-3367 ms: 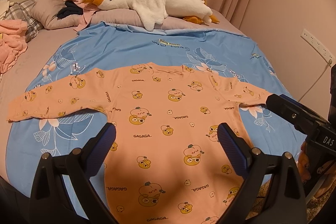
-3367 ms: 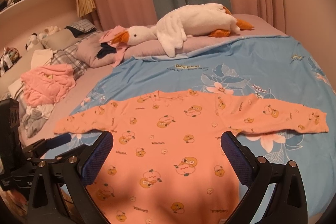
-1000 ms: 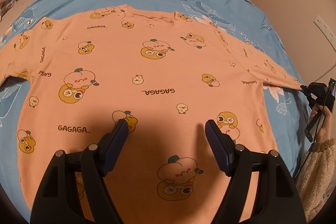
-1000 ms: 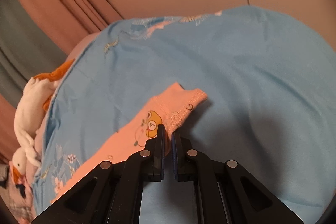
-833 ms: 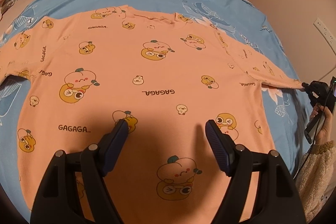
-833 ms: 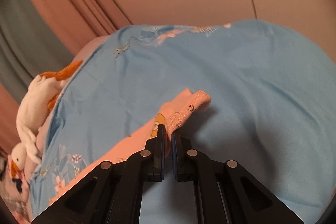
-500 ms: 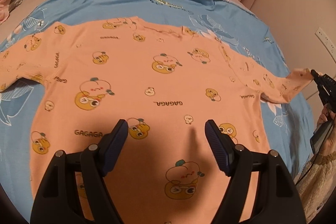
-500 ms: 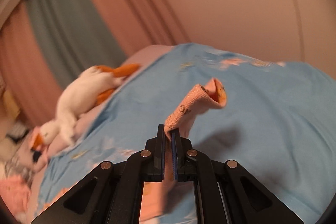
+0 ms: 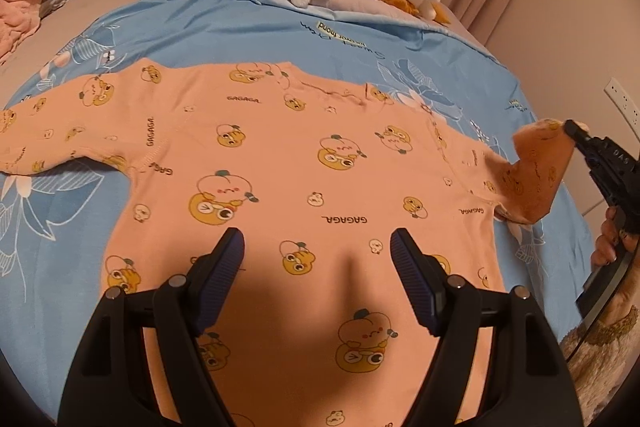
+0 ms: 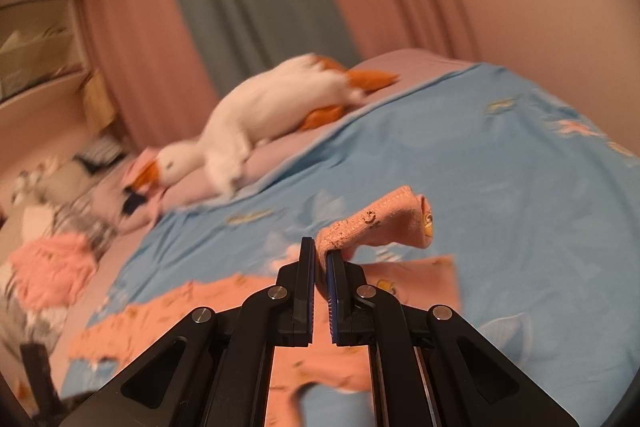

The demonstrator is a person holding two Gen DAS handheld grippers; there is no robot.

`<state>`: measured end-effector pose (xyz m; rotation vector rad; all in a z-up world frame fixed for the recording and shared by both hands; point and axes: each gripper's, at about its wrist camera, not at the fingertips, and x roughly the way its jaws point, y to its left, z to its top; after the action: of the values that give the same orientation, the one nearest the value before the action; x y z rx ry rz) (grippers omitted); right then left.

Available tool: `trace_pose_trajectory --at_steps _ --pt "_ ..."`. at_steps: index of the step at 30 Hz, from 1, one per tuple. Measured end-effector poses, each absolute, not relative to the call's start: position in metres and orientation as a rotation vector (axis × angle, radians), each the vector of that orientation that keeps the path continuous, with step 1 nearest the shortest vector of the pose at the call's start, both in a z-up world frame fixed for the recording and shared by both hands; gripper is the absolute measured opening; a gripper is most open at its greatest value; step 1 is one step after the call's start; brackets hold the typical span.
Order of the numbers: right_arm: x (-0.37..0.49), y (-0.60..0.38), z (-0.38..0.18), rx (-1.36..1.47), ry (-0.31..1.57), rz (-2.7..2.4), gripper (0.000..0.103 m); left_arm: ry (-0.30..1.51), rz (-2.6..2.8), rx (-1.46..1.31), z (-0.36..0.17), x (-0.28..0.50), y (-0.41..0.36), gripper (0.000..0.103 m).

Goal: Fold small clothes
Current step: 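Lift the sleeve with the right tool, fold it across the body, release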

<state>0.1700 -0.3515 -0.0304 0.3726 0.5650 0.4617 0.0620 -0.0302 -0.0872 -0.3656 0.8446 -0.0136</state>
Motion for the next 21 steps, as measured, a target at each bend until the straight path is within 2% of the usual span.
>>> trace_pose_trajectory --at_steps 7,16,19,21 --pt "0.164 -0.279 -0.045 0.243 0.68 0.635 0.007 0.839 0.022 -0.385 -0.087 0.056 -0.019 0.075" --pt "0.162 -0.205 -0.102 0.057 0.959 0.753 0.007 0.863 0.047 -0.397 -0.092 0.054 -0.012 0.076" --pt "0.16 -0.201 -0.111 0.024 1.011 0.749 0.024 0.861 0.04 -0.411 -0.091 0.054 -0.01 0.075" --pt "0.159 -0.208 -0.106 0.05 1.001 0.764 0.046 0.862 0.026 -0.435 -0.088 0.055 -0.009 0.075"
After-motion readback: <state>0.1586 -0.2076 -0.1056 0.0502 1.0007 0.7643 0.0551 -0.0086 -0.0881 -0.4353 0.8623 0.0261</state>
